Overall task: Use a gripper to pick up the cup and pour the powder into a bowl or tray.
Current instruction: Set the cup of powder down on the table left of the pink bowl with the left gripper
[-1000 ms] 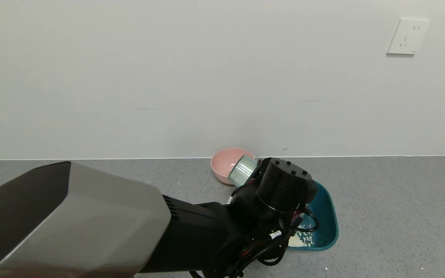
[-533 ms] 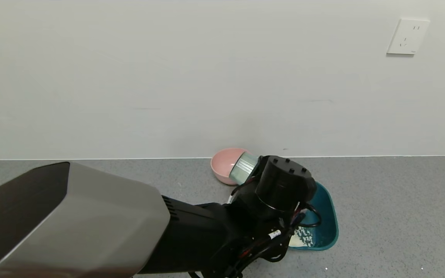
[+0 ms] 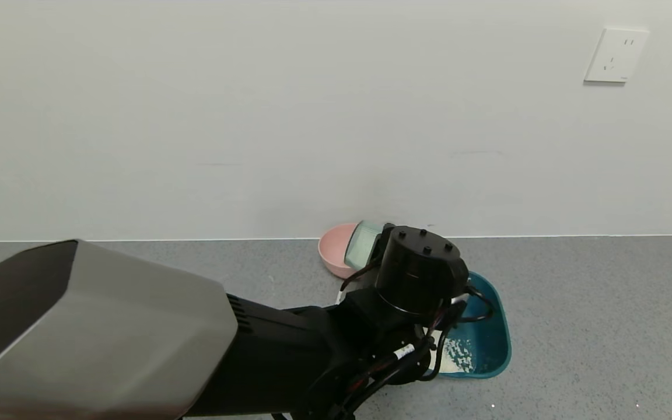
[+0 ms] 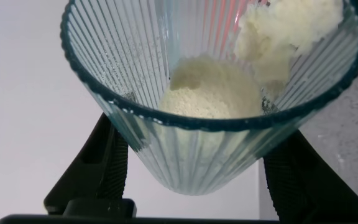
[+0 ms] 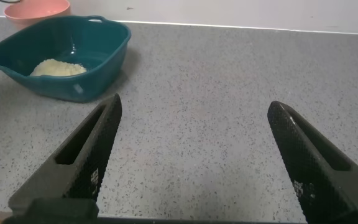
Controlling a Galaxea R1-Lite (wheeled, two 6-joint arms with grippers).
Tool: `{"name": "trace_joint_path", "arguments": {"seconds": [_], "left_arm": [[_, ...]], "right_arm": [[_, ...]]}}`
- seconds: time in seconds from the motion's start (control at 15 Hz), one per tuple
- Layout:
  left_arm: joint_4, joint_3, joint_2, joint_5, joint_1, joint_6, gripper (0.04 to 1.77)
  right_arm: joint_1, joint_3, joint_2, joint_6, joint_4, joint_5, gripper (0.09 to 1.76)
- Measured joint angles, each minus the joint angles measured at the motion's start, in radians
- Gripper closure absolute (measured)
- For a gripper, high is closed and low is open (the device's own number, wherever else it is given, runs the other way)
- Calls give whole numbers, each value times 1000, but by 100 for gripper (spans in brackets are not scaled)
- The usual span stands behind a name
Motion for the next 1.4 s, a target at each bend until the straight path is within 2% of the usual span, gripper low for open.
{"name": "trace_joint_path", "arguments": {"seconds": [0.6, 0.93, 1.2, 1.4], "left_arm": [[4, 48, -72, -6, 30, -359, 55], [2, 61, -101, -14, 83, -563, 56], [3, 129, -151, -87, 126, -741, 56], [2, 204, -203, -224, 175, -883, 56]], "right_arm": [[0, 0, 0, 0, 0, 0, 14], [0, 0, 0, 0, 0, 0, 14], [0, 0, 0, 0, 0, 0, 14], [0, 0, 0, 0, 0, 0, 14]]}}
